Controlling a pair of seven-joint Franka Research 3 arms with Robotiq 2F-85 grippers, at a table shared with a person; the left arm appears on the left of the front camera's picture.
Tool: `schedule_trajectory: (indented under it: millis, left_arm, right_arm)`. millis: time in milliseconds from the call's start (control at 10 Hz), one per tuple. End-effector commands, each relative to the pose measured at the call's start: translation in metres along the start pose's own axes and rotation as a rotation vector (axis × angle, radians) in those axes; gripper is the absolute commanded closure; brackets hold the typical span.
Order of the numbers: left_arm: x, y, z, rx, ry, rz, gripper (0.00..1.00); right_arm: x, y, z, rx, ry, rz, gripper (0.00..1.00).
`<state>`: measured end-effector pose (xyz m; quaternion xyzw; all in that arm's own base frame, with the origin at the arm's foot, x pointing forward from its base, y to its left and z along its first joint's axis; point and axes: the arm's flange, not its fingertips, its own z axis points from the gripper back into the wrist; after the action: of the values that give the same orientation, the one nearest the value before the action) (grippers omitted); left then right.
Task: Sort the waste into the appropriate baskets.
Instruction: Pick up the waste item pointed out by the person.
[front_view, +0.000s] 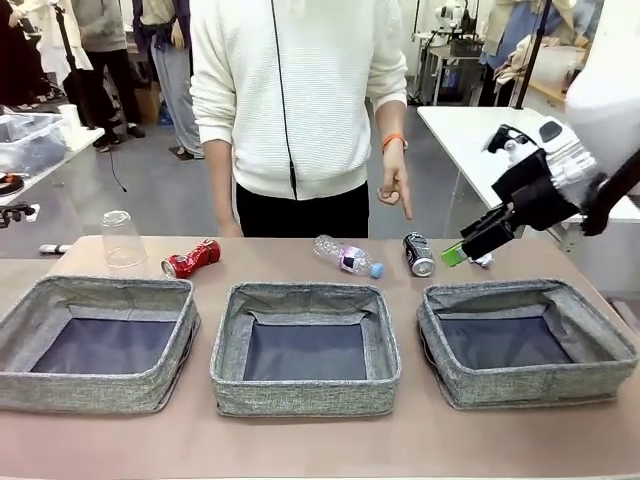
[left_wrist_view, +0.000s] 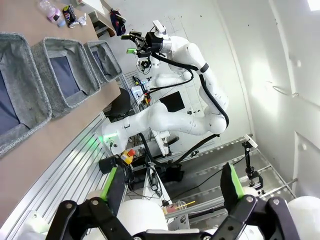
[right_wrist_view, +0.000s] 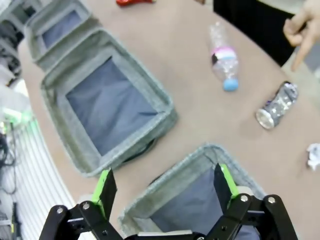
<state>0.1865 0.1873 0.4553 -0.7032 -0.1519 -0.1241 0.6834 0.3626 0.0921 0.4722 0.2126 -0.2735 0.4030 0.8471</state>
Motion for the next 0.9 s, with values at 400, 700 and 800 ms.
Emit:
schedule_trajectory:
  millis: [400, 700, 800]
  left_arm:
    - [0.001, -0.001, 0.001, -0.013, -0.009, -0.019, 0.00]
    - [0.001, -0.001, 0.001, -0.013, -0.009, -0.019, 0.00]
    - [0.001, -0.001, 0.001, -0.013, -0.009, -0.019, 0.00]
  right_arm:
    - [0.074, -0.019, -0.077, -0.265, 0.413, -0.320, 0.00]
    - [0.110, -0.053, -0.116, -0.311, 0.411, -0.420, 0.00]
    - [0.117, -0.063, -0.125, -0.370, 0.354, -0.425, 0.00]
